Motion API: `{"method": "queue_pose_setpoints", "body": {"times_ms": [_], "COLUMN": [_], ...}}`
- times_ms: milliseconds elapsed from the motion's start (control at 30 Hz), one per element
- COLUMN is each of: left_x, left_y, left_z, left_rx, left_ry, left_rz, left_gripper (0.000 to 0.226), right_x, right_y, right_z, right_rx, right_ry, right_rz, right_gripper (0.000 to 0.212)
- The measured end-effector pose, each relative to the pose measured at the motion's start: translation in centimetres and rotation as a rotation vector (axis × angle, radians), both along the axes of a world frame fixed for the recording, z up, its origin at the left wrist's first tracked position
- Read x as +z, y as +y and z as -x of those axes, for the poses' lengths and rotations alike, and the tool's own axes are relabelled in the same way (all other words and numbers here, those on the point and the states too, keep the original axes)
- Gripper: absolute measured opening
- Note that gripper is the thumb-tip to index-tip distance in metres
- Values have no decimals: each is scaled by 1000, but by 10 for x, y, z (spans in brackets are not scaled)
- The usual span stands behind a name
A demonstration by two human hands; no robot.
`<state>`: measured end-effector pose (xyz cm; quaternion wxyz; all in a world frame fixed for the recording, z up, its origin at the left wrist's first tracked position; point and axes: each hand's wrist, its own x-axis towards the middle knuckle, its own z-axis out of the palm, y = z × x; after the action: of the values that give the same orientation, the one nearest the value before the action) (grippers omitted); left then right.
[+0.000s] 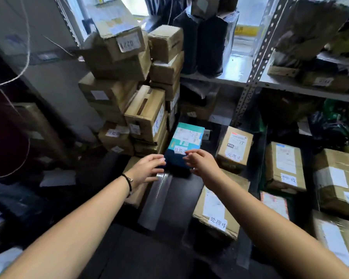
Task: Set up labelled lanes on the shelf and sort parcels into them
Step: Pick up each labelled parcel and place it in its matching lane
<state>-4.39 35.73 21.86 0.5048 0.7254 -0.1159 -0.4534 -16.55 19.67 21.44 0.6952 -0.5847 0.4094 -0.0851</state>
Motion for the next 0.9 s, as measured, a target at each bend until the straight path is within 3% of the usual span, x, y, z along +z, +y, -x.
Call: {"method": "queue_pose_setpoints", "body": {"times_ms": [167,500,767,900], "left_x": [9,-9,-40,-56], "left_y": [97,205,196,183], "left_z": [-33,-82,-147,-181], "left_rx": [59,63,-43,-176], "left_ry": [-35,-13,23,31], "left_rz": [14,26,-70,-152], "left_gripper": [17,26,24,30], "right_x": [2,-35,-98,-116], "right_y": [79,197,221,215], "right_z": [-23,-73,-143,-177], "right_rx": [28,130,292,226], "right_ry": [-24,112,508,726], "right_rz": [-53,-36,426,476], "right_gripper": [21,13,77,98]}}
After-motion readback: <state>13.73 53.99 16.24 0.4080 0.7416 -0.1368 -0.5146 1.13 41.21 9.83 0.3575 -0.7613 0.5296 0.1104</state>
